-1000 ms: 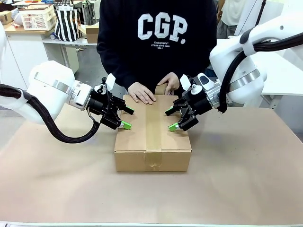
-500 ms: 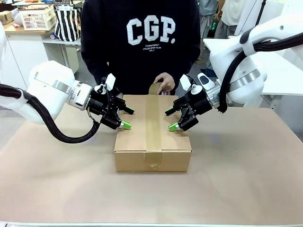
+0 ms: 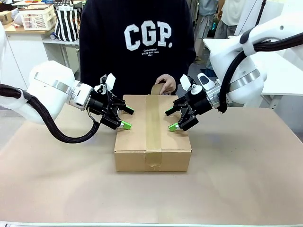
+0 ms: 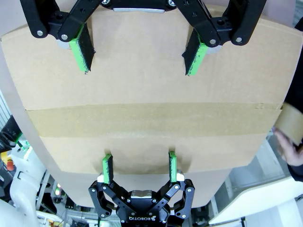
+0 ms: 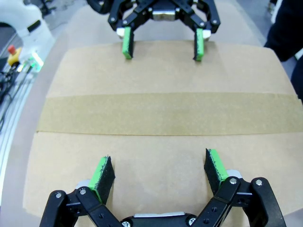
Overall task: Pack the gift set into the box.
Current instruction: Press and hold the closed box until the human finishes sealing it.
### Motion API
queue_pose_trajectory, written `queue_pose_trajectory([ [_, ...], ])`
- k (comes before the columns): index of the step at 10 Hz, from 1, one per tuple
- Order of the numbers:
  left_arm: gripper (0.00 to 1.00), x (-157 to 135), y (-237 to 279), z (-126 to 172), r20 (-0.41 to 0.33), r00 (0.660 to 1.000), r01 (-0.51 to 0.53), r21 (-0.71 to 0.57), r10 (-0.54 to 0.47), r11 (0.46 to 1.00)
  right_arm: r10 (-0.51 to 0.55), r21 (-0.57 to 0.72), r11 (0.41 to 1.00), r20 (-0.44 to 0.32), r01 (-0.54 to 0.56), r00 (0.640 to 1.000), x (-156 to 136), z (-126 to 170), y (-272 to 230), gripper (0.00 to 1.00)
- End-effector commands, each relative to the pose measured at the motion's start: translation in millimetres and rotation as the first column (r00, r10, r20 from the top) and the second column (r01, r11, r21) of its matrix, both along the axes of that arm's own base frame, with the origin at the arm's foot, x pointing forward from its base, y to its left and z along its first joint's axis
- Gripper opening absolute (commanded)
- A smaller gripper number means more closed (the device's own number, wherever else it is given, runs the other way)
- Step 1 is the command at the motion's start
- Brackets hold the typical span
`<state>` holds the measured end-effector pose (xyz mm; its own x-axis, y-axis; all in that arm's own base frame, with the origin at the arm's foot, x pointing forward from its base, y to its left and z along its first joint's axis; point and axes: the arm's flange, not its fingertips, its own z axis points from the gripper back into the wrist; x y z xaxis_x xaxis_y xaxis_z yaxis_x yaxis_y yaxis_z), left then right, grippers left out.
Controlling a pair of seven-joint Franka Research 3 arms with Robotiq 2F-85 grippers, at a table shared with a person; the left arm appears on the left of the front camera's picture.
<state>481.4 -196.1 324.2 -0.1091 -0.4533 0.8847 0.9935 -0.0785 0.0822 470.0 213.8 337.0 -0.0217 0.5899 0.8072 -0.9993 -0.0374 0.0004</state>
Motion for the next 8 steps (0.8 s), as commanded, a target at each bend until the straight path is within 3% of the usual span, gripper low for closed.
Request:
queue_pose_trajectory([
  [1, 1.0, -1.2, 1.4, -1.8, -0.004, 1.0, -0.001, -0.001, 0.001, 1.0, 0.0, 0.003, 1.0, 0.007, 0.0, 1.0, -0.3, -3.1, -0.3, 1.0],
  [8, 1.0, -1.2, 1.4, -1.8, -0.004, 1.0, -0.001, -0.001, 0.001, 1.0, 0.0, 0.003, 1.0, 0.007, 0.0, 1.0, -0.3, -3.1, -0.3, 1.0],
])
